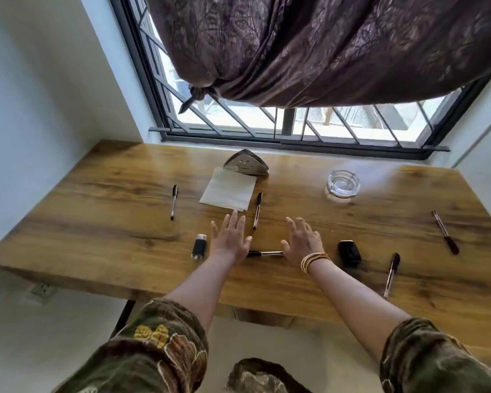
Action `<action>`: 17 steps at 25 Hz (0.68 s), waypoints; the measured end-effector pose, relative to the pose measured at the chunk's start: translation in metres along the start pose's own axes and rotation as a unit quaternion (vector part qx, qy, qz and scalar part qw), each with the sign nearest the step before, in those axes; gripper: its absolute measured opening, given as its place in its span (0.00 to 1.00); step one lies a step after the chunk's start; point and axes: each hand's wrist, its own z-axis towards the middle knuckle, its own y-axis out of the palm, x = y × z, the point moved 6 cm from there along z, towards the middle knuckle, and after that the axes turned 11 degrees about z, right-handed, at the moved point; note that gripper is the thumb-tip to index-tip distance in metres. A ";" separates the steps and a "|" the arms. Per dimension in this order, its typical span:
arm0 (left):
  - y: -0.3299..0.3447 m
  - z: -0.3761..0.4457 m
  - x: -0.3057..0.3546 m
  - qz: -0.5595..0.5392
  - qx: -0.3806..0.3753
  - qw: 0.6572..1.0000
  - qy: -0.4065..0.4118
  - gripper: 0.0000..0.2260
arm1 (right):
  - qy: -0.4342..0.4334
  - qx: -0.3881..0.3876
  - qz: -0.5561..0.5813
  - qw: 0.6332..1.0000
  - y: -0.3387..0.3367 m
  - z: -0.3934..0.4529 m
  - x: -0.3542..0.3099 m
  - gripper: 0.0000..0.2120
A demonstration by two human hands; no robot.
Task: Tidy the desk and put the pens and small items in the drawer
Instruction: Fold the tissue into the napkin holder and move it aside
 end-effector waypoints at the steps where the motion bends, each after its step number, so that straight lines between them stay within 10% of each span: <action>1: 0.005 -0.001 0.000 0.007 -0.019 1.000 -0.007 0.30 | 0.004 -0.013 -0.001 1.000 0.002 -0.001 -0.001 0.32; 17: 0.055 -0.020 -0.011 -0.064 -0.060 0.995 -0.041 0.26 | 0.020 -0.007 -0.028 0.999 0.031 -0.018 0.015 0.33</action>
